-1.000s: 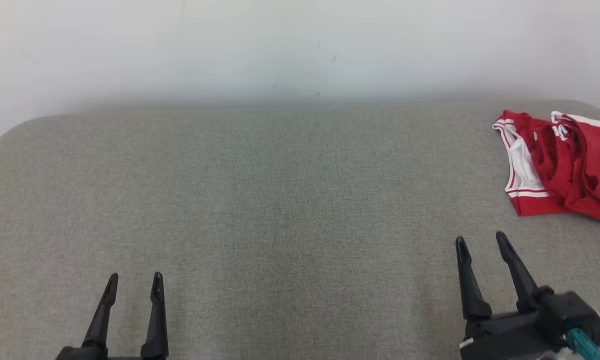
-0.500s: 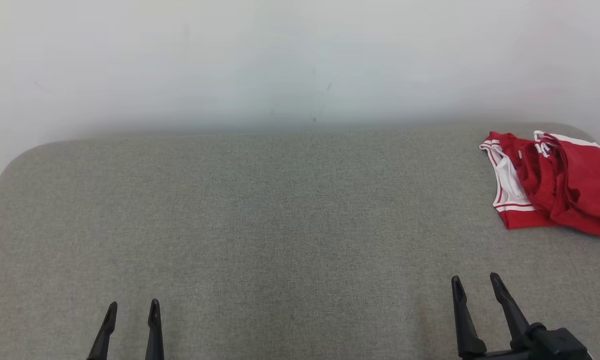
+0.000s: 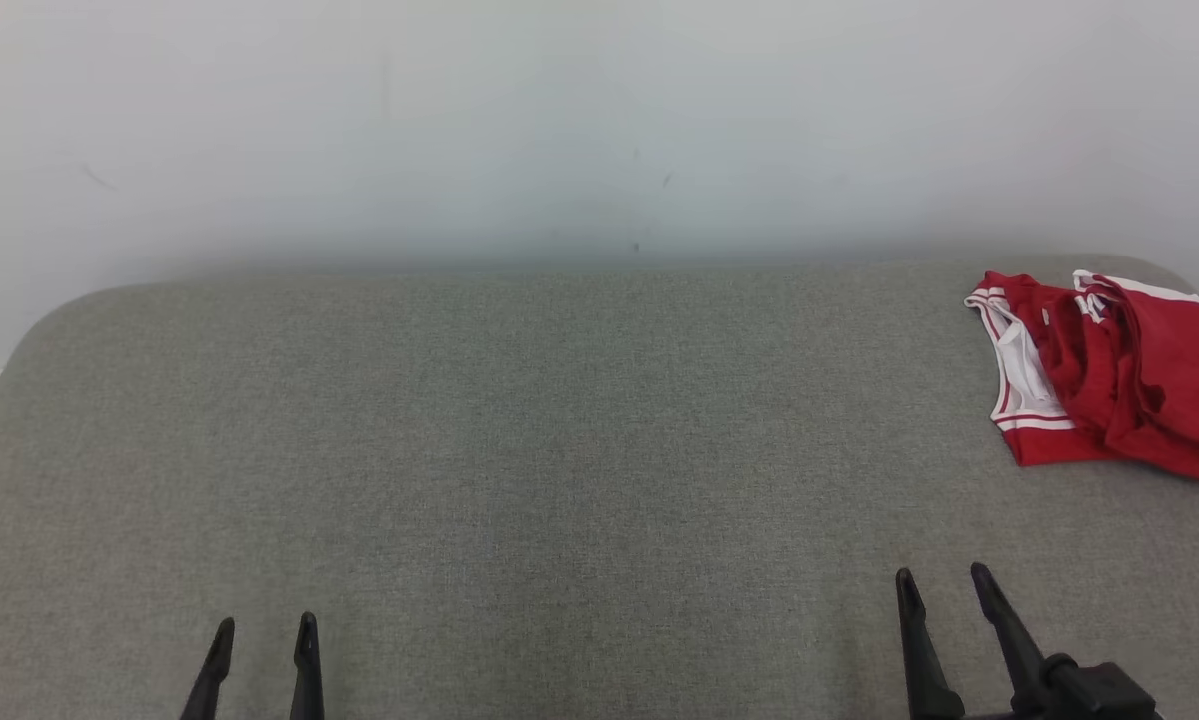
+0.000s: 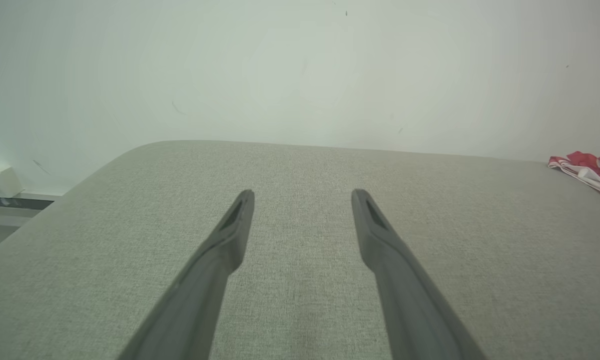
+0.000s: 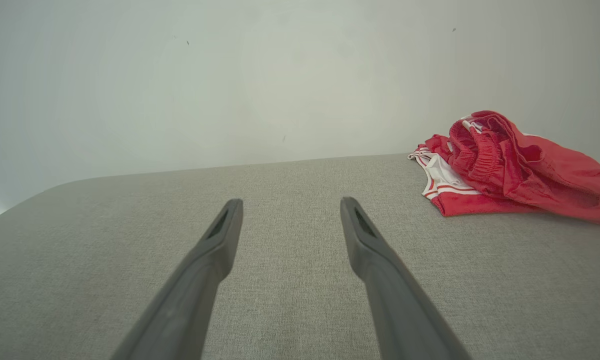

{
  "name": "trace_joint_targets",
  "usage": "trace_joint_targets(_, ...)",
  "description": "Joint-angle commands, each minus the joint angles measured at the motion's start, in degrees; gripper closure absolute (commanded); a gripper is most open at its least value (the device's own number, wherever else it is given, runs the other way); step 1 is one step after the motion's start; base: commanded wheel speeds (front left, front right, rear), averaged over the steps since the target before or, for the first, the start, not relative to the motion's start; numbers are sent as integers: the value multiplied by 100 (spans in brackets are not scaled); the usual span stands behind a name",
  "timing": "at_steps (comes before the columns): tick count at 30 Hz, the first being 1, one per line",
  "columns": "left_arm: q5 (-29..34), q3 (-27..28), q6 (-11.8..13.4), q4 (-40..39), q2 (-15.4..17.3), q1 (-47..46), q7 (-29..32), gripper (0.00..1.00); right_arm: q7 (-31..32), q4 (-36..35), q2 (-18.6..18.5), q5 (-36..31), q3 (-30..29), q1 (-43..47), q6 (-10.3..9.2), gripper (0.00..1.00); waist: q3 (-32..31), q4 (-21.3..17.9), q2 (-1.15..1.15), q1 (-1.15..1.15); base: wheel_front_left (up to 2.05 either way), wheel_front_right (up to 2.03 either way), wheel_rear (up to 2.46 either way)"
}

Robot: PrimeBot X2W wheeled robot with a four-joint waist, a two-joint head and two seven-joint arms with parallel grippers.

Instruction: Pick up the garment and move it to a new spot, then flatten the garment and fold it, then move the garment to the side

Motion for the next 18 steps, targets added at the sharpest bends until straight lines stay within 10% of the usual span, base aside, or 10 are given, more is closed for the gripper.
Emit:
trace_joint_targets(1,1,2,0,0,1,-1,0,100,0,4,1,2,0,0,0,100,0,-1,0,0,0,0,0)
trace_joint_targets(18,-1542,80,-2,214,-48,-202,409,100,305,177,-81,1649,-52,-116,-1,100,11,-7,0,0,0,0,0)
